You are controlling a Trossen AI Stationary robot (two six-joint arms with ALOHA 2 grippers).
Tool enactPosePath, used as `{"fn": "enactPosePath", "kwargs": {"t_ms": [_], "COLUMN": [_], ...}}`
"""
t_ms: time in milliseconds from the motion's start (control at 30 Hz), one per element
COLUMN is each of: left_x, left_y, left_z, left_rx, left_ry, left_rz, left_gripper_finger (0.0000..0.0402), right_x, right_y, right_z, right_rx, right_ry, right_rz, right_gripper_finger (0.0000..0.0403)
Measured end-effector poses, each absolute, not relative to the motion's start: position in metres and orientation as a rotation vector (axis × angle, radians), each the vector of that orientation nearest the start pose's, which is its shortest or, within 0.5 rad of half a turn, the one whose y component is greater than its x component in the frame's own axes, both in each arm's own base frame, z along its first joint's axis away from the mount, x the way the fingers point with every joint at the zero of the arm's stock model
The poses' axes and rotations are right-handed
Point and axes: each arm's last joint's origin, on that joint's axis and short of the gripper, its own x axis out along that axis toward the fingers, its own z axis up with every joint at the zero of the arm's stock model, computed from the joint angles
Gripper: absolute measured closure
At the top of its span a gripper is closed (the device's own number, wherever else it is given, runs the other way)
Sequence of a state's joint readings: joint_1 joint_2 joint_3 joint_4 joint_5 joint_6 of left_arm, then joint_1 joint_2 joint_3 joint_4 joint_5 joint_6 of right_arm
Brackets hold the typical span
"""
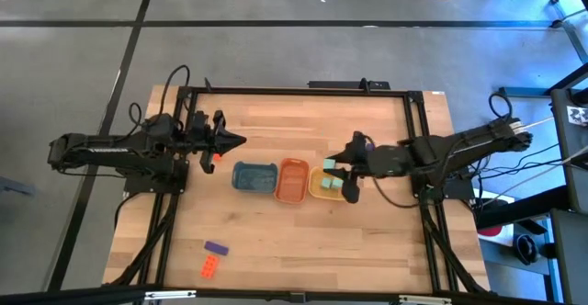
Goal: Sort & place blocks by color
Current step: Put the light blue square block into the yellow bin
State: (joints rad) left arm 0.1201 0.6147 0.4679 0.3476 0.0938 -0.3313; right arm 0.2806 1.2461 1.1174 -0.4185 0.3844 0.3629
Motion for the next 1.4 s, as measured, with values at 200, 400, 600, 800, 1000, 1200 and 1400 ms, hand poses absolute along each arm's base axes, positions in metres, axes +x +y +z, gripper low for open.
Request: {"fn": "enactPosePath", "kwargs": {"t_ms": [200, 400, 600, 800, 1000, 1200, 1400], "left_x": [0.150, 0.150, 0.150, 0.150, 0.150, 0.150, 0.150], "left_y": [0.015, 0.016, 0.017, 0.017, 0.017, 0.017, 0.017], "left_z": [0.298, 0.296, 0.296, 0.296, 0.296, 0.296, 0.296], "left_rx": [-0.309, -0.311, -0.289, -0.288, -0.289, -0.294, -0.296], "left_ry": [-0.193, -0.181, -0.186, -0.186, -0.186, -0.186, -0.188], "left_rz": [0.000, 0.021, 0.056, 0.053, 0.052, 0.052, 0.057], "left_gripper_finger": [0.0401, 0.0401, 0.0401, 0.0401, 0.0401, 0.0401, 0.0401], "right_x": [0.289, 0.304, 0.323, 0.339, 0.346, 0.352, 0.354], "right_y": [0.061, 0.059, 0.057, 0.054, 0.056, 0.058, 0.058], "right_z": [0.304, 0.260, 0.230, 0.205, 0.184, 0.171, 0.170], "right_rx": [0.135, 0.149, 0.143, 0.177, 0.221, 0.239, 0.258], "right_ry": [0.783, 1.038, 1.100, 1.137, 1.195, 1.197, 1.193], "right_rz": [-0.176, -0.214, -0.241, -0.228, -0.247, -0.243, -0.246], "right_gripper_finger": [0.0269, 0.0269, 0.0269, 0.0269, 0.0269, 0.0269, 0.0269]}}
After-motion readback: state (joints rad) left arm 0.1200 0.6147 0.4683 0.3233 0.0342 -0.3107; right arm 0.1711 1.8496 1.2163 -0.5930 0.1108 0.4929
